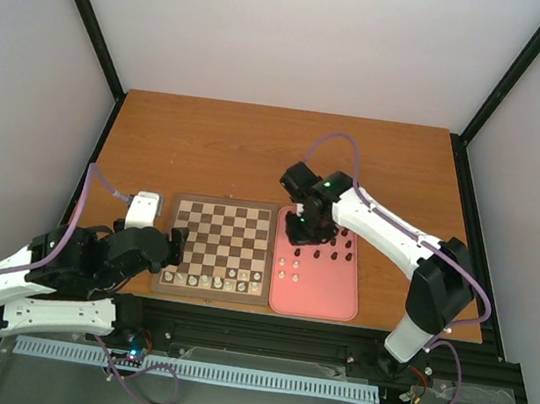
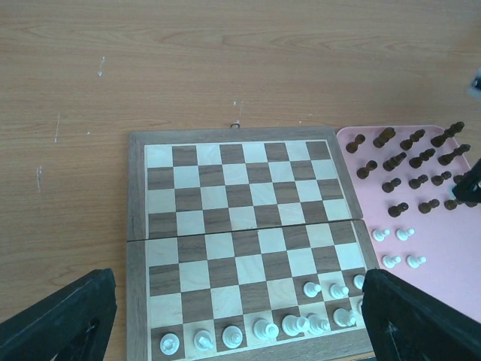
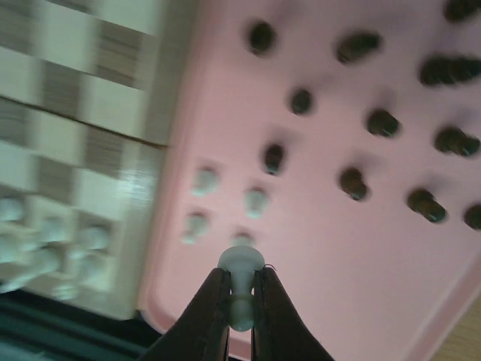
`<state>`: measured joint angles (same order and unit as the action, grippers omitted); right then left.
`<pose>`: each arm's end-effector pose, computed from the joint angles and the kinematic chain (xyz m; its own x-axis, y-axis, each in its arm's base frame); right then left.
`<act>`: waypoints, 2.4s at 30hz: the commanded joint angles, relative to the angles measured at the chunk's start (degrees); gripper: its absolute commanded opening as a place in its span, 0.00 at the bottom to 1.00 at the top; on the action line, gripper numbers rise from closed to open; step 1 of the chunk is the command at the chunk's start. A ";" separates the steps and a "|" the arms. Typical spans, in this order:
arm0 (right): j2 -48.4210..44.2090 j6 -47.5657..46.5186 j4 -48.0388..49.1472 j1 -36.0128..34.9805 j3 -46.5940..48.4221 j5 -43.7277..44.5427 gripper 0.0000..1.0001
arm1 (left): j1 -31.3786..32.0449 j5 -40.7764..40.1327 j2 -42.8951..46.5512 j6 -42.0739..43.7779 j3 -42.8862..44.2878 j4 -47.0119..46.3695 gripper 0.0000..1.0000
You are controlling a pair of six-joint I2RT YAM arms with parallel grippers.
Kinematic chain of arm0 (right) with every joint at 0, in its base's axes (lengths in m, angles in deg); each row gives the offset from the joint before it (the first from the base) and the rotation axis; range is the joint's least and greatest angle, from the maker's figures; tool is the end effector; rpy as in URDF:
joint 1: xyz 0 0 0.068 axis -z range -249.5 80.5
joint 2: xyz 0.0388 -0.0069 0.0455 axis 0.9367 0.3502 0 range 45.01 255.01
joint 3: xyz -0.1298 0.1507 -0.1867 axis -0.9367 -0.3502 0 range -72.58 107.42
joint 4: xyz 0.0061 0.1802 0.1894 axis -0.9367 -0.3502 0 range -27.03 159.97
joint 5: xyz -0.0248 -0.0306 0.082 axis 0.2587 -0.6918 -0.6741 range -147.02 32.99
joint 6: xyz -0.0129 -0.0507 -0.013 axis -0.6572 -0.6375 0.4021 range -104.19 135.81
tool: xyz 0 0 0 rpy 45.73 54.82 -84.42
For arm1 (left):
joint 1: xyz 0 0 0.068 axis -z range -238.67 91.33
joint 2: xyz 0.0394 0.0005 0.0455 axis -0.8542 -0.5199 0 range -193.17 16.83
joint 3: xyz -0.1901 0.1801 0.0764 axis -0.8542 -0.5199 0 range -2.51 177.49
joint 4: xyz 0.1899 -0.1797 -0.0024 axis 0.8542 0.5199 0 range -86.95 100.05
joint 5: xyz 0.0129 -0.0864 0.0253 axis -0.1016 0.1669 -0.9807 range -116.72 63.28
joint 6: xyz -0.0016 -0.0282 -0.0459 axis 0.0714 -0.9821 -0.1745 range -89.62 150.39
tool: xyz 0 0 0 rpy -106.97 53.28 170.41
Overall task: Set up the chess pieces on the board
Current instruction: Pick up the chess piece from the storage box, then place the chess piece on the chessboard.
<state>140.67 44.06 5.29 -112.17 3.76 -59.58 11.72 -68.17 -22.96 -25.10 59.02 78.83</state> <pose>0.2258 0.2103 0.2427 -0.9663 -0.2474 -0.0710 -0.2532 0.9633 0.0887 0.0496 -0.0691 0.3475 -0.6282 -0.0770 -0.7742 0.1024 0.9783 -0.1803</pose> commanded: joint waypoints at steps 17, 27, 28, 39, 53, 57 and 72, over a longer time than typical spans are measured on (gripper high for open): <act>29.66 2.96 -3.51 -21.27 37.85 -9.79 0.04 | -0.33 -3.91 8.99 -5.62 5.23 10.07 1.00; 31.96 2.68 -3.28 -22.11 34.78 -10.04 0.04 | -0.33 -3.21 9.16 -5.39 4.26 9.65 1.00; 31.96 2.76 -3.04 -22.10 34.23 -9.87 0.04 | -0.30 -3.20 9.18 -5.30 4.21 9.43 1.00; 34.20 1.84 -2.38 -21.94 34.51 -8.38 0.05 | -0.34 -3.46 9.01 -5.06 4.04 9.03 1.00; 35.65 1.22 -2.47 -21.58 35.12 -8.77 0.11 | -0.34 -3.54 9.03 -5.13 3.26 8.69 1.00; 34.70 0.99 -2.28 -21.63 35.34 -8.40 0.22 | -0.29 -3.44 9.03 -5.07 2.94 8.49 1.00; 30.16 1.13 -4.83 -18.79 43.69 -2.48 0.32 | -0.32 -2.77 8.41 -3.86 2.54 6.86 1.00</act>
<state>174.55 45.02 2.53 -132.89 47.93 -65.81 11.72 -70.86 -13.83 -29.82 61.60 87.38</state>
